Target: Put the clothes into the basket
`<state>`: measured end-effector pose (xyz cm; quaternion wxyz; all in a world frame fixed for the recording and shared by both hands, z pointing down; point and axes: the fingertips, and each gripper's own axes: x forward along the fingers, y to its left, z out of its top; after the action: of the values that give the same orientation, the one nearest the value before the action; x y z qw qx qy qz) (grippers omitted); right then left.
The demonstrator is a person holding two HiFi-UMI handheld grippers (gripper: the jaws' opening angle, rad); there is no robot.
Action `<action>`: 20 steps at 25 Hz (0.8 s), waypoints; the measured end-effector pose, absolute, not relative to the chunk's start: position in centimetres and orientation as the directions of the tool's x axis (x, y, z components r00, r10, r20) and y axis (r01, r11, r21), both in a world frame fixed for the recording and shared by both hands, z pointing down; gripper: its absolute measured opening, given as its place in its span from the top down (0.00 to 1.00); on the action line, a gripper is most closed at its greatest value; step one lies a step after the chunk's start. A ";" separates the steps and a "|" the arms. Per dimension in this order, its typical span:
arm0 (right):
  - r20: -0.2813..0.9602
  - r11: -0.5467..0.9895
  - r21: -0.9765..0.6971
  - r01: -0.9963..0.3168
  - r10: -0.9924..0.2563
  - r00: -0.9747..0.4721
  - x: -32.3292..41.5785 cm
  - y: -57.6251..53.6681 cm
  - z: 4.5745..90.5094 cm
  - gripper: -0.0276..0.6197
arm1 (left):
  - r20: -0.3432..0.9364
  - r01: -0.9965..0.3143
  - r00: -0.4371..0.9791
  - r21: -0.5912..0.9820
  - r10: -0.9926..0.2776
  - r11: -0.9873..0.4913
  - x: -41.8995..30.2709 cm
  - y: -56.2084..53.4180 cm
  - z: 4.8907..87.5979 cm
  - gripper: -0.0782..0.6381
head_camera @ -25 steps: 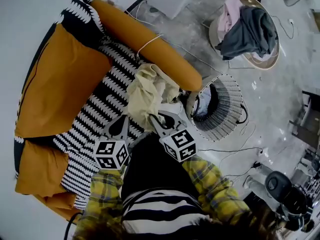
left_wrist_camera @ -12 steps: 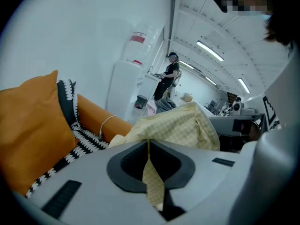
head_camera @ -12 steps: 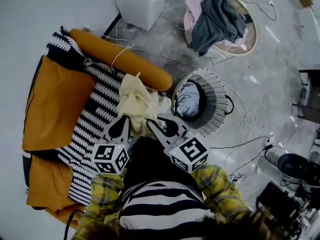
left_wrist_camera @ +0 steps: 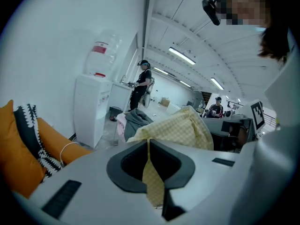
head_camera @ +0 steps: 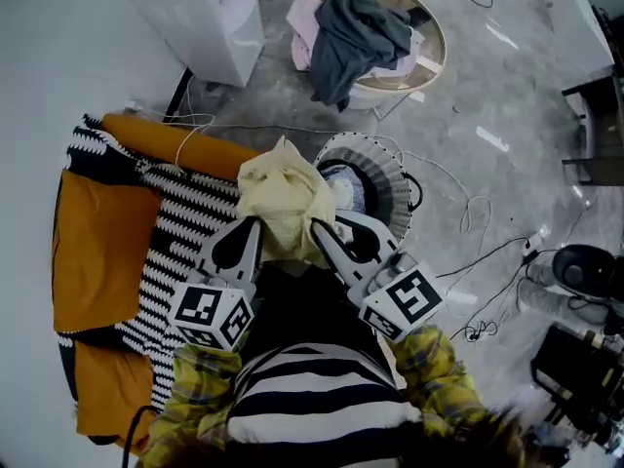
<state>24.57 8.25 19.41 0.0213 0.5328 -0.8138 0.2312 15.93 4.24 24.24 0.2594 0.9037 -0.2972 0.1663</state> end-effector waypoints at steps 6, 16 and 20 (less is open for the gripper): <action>0.246 0.188 -0.323 -0.928 -0.930 -0.274 33.4 10.6 16.3 0.86 | 0.425 -0.551 0.816 0.363 -0.393 -0.752 22.5 4.8 21.6 0.85; 0.343 -0.053 -0.299 -0.953 -0.938 -0.056 42.6 15.1 21.3 0.86 | 0.457 -0.449 0.851 0.382 -0.257 -0.808 29.6 7.5 24.2 0.85; 0.403 -0.119 -0.330 -0.936 -0.915 -0.026 43.6 16.0 24.7 0.86 | 0.500 -0.448 0.836 0.379 -0.228 -0.810 30.2 8.0 26.3 0.85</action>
<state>43.60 16.03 24.73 0.0201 0.6977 -0.6633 0.2700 30.19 7.97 26.29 0.2486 0.9252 -0.1826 0.2211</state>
